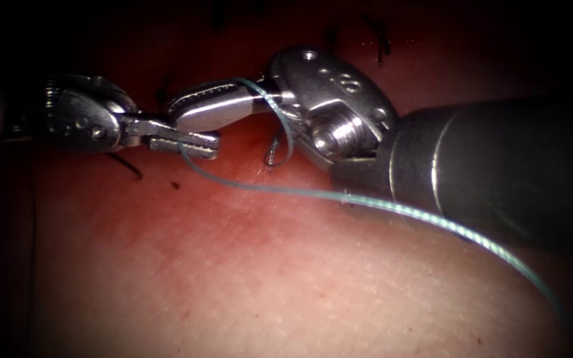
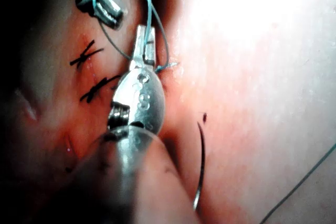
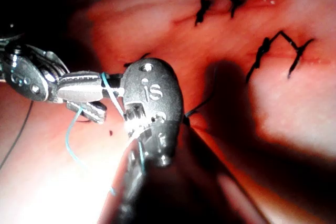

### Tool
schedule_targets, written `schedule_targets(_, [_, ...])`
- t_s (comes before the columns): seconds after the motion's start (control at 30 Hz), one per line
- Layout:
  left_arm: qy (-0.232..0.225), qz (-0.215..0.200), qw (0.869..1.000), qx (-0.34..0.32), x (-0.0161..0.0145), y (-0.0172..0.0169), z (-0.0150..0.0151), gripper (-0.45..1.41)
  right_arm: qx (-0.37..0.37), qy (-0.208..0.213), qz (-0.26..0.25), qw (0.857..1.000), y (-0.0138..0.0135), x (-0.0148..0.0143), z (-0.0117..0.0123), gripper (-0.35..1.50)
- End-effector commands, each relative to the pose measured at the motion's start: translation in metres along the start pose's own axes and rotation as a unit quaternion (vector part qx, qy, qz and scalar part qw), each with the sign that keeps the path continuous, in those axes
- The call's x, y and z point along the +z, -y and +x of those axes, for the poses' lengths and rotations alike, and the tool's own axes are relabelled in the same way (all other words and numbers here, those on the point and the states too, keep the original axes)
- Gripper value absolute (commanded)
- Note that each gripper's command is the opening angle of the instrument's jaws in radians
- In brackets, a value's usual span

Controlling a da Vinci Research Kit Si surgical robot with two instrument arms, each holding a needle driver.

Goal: Wound Closure

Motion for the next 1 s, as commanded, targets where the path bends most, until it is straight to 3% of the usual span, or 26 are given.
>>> schedule_targets(0.03, [-0.004,-0.001,1.0,0.002,0.0006,0.0004,-0.0007,-0.45,-0.007,-0.004,-0.026,1.0,-0.0013,0.0005,-0.0001,0.17])
schedule_targets(0.27, [-0.01,0.013,1.0,-0.002,0.0006,0.0001,-0.001,-0.45,0.004,-0.019,-0.114,0.993,-0.0026,-0.0017,0.0004,0.09])
schedule_targets(0.33, [-0.011,0.032,0.999,-0.009,0.0011,0.0002,-0.0008,-0.45,0.026,-0.031,-0.172,0.984,-0.0029,-0.0023,0.0004,0.31])
schedule_targets(0.4, [-0.013,0.043,0.999,-0.015,0.0014,0.0001,-0.0007,-0.45,0.03,-0.027,-0.199,0.979,-0.0028,-0.0025,0.0004,0.34])
schedule_targets(0.47, [-0.003,0.071,0.997,-0.033,0.0024,-0.0001,-0.0005,-0.45,0.041,-0.001,-0.257,0.965,-0.0025,-0.0029,-0.0002,0.31])
schedule_targets(0.6, [0.004,0.076,0.996,-0.052,0.0035,-0.0005,-0.0004,-0.45,0.049,0.031,-0.308,0.949,-0.0021,-0.003,-0.0013,0.17])
schedule_targets(0.63, [0.01,0.078,0.995,-0.065,0.0042,-0.001,-0.0004,-0.45,0.042,0.052,-0.341,0.938,-0.002,-0.0031,-0.0019,0.32])
schedule_targets(0.7, [0.012,0.078,0.995,-0.067,0.0045,-0.0012,-0.0004,-0.45,0.046,0.057,-0.352,0.933,-0.0021,-0.0031,-0.002,0.42])
schedule_targets(0.8, [0.017,0.08,0.994,-0.071,0.0052,-0.0017,-0.0004,-0.45,0.048,0.07,-0.378,0.922,-0.0025,-0.0035,-0.0021,0.86])
schedule_targets(1.0, [0.022,0.081,0.994,-0.071,0.006,-0.0022,-0.0004,-0.45,0.065,0.089,-0.428,0.897,-0.0041,-0.0061,-0.0029,0.83])
